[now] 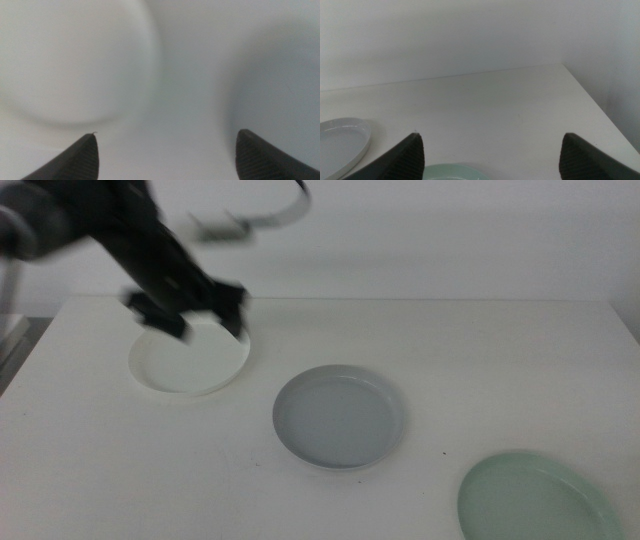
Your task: Stack the three bowls on top of each other.
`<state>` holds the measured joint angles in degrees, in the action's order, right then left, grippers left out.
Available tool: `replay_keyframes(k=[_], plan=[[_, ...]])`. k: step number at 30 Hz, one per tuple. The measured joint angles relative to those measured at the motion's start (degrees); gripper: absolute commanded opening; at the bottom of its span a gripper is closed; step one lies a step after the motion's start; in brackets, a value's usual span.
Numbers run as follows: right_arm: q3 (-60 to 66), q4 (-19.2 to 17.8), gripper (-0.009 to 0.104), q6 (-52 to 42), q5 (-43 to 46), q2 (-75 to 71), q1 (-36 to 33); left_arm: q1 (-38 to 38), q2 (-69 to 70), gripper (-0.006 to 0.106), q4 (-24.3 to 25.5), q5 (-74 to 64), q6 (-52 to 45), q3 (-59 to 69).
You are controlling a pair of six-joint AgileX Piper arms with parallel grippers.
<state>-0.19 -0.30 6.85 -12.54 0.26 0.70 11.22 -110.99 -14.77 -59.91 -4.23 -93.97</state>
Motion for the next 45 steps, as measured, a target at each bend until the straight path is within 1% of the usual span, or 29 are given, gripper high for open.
replay_keyframes(k=[5, 7, 10, 14, 23, 25, 27, 29, 31, 33, 35, 38, 39, 42, 45], plan=[[0.0, 0.0, 0.092, 0.0, 0.0, 0.0, 0.0, -6.2, 2.9, 0.094, 9.9, 1.6, 4.7, -3.4], [0.0, 0.0, 0.092, 0.0, 0.0, 0.0, 0.0, -9.0, 1.2, 0.094, 11.9, 2.9, 4.9, -4.6], [0.0, 0.0, 0.092, 0.0, 0.0, 0.0, 0.0, -12.6, -3.2, 0.094, 11.9, 3.7, 3.8, -6.5], [0.0, 0.0, 0.092, 0.0, 0.0, 0.0, 0.0, -15.0, -9.6, 0.094, 10.3, 5.5, 0.9, -7.3], [0.0, 0.0, 0.092, 0.0, 0.0, 0.0, 0.0, -15.1, -17.2, 0.094, 9.0, 7.6, -1.8, -7.4], [0.0, 0.0, 0.092, 0.0, 0.0, 0.0, 0.0, -15.1, -17.7, 0.092, 8.7, 7.8, -2.6, -7.6], [0.0, 0.0, 0.092, 0.0, 0.0, 0.0, 0.0, -15.1, -17.8, 0.089, 8.7, 8.1, -3.0, -7.6], [0.0, 0.0, 0.092, 0.0, 0.0, 0.0, 0.0, -15.1, -18.2, 0.081, 8.3, 8.5, -3.2, -7.6], [0.0, 0.0, 0.092, 0.0, 0.0, 0.0, 0.0, -15.1, -18.6, 0.068, 7.4, 9.0, -3.2, -7.6], [0.0, 0.0, 0.092, 0.0, 0.0, 0.0, 0.0, -15.1, -19.0, 0.052, 6.5, 9.1, -3.2, -7.6], [0.0, 0.0, 0.092, 0.0, 0.0, 0.0, 0.0, -15.1, -19.2, 0.03, 5.2, 9.4, -3.8, -7.6], [0.0, 0.0, 0.092, 0.0, 0.0, 0.0, 0.0, -15.1, -19.4, 0.001, 4.0, 9.7, -5.9, -7.7], [0.0, 0.0, 0.092, 0.0, 0.0, 0.0, 0.0, -15.1, -19.4, -0.002, 3.7, 9.7, -6.3, -7.7], [0.0, 0.0, 0.092, 0.0, 0.0, 0.0, 0.0, -15.1, -17.3, -0.002, 3.2, 8.6, -6.5, -7.7], [0.0, 0.0, 0.092, 0.0, 0.0, 0.0, 0.0, -15.0, -12.4, -0.002, 2.1, 5.9, -7.2, -7.7]])
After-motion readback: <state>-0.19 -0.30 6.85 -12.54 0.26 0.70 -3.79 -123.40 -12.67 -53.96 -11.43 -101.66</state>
